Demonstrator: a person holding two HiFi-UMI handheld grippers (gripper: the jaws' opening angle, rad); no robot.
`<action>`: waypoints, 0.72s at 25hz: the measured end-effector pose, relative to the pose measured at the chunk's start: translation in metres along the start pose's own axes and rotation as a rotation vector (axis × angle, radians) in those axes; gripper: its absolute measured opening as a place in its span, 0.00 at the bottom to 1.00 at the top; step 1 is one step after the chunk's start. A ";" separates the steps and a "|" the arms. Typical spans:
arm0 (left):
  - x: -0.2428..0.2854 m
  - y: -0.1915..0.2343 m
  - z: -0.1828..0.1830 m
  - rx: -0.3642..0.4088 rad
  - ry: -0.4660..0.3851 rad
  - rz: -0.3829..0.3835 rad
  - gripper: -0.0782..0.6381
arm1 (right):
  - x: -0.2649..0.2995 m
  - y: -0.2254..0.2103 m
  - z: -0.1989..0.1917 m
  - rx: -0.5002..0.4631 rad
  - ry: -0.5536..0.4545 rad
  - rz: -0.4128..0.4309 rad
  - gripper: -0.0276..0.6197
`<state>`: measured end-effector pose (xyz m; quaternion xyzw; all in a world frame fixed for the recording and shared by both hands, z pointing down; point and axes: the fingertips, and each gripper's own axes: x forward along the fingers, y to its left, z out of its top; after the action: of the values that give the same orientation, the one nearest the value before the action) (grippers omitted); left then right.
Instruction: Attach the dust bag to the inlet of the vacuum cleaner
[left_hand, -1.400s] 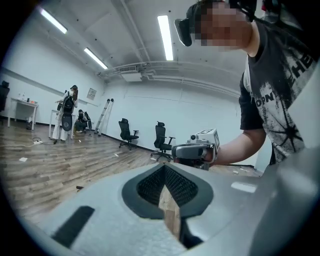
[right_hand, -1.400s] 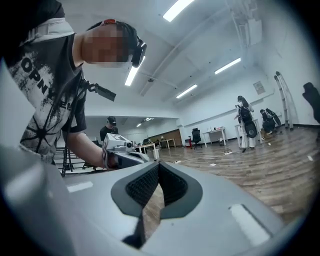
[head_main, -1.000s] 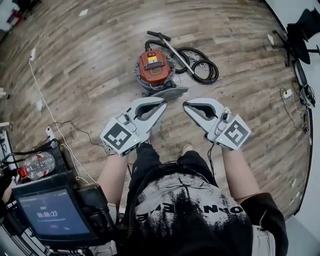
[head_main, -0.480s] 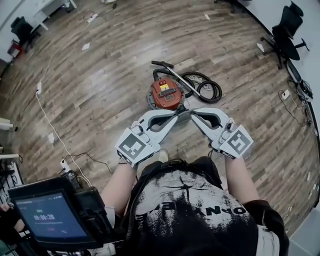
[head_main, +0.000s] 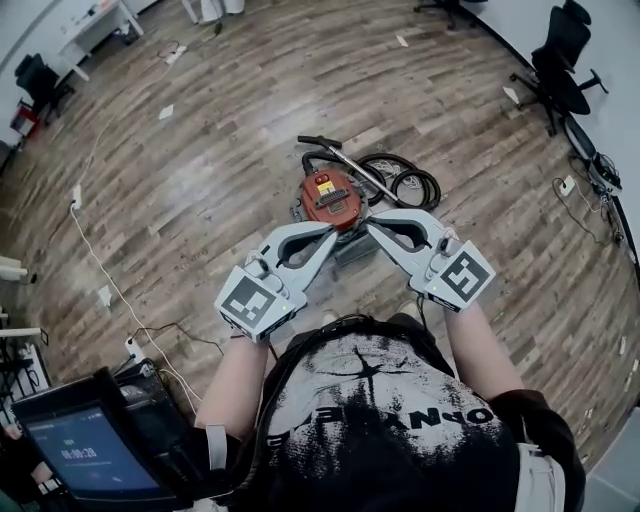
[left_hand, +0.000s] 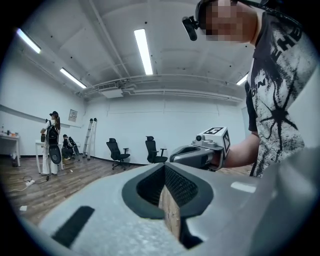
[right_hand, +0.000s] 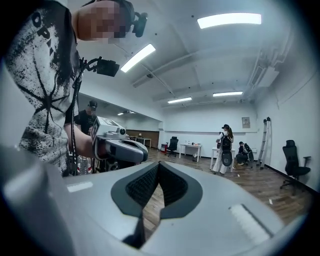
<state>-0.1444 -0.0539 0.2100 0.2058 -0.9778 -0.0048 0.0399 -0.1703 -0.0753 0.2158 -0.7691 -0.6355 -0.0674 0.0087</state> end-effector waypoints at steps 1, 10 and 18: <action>0.002 -0.001 -0.004 0.003 -0.005 0.004 0.11 | -0.001 0.000 -0.003 -0.004 -0.008 0.010 0.05; -0.003 0.005 -0.007 -0.016 0.035 0.051 0.11 | -0.003 0.000 -0.003 0.041 -0.002 0.064 0.05; -0.014 0.001 0.002 -0.026 0.051 0.069 0.11 | 0.002 0.010 0.003 0.057 0.008 0.098 0.05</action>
<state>-0.1321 -0.0468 0.2071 0.1717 -0.9828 -0.0108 0.0675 -0.1593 -0.0746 0.2142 -0.7984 -0.5988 -0.0519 0.0364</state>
